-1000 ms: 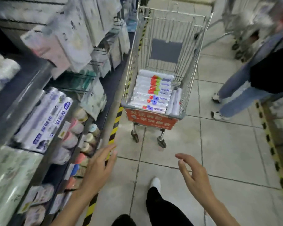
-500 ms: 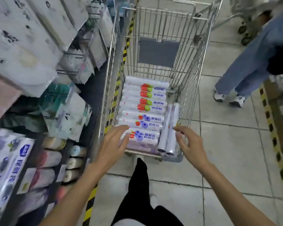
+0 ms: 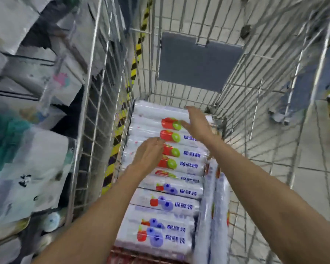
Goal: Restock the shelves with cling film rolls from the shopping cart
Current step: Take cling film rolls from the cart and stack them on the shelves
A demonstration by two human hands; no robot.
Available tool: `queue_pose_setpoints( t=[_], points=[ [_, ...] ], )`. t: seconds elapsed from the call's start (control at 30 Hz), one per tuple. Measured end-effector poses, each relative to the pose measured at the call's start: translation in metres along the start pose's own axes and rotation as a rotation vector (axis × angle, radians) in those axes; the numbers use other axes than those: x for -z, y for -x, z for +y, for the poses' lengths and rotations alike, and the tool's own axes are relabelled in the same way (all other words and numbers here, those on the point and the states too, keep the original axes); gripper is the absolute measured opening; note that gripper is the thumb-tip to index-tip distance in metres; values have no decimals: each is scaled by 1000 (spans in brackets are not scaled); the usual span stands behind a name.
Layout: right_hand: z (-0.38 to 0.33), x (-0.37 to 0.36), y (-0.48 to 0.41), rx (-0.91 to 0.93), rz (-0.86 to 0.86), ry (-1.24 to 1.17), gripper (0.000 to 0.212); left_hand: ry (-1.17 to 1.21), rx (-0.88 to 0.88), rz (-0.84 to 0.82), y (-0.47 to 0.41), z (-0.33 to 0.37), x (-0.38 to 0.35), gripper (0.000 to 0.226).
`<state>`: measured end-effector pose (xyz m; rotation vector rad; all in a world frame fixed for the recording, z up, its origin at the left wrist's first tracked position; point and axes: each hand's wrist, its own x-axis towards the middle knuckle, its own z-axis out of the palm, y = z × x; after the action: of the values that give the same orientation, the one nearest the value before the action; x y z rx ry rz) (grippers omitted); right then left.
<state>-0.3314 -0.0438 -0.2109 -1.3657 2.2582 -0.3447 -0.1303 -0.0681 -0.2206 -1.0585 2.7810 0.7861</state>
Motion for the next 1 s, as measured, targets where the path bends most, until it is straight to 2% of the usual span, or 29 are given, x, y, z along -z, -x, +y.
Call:
queue_pose_setpoints(
  t=[0.13,0.3,0.37,0.43,0.57,0.63,0.8,0.9,1.0],
  points=[
    [18,-34,-60,29,-77,251,75,-58,-10,-43,-28,-25,-35,31],
    [32,-38,-70,33,-159,329,67,61,198,1,-63,-47,-41,38],
    [34,-18,-59,-9,-137,217,63,63,236,69,-79,-51,-34,38],
    [36,7,-39,-71,-47,31,55,-44,196,111,-94,-54,-27,38],
    [28,52,20,-255,121,-249,49,-250,64,-78,-128,-60,-25,55],
    [23,61,45,-341,135,-395,42,-306,25,-131,-143,-55,-25,56],
    [12,63,80,-559,161,-862,22,-356,-10,-108,-165,-52,-19,56],
    [5,59,94,-614,152,-1039,12,-358,-9,-145,-177,-54,-22,55],
    [2,53,105,-657,154,-1184,14,-402,0,-183,-189,-53,-21,60]
  ],
)
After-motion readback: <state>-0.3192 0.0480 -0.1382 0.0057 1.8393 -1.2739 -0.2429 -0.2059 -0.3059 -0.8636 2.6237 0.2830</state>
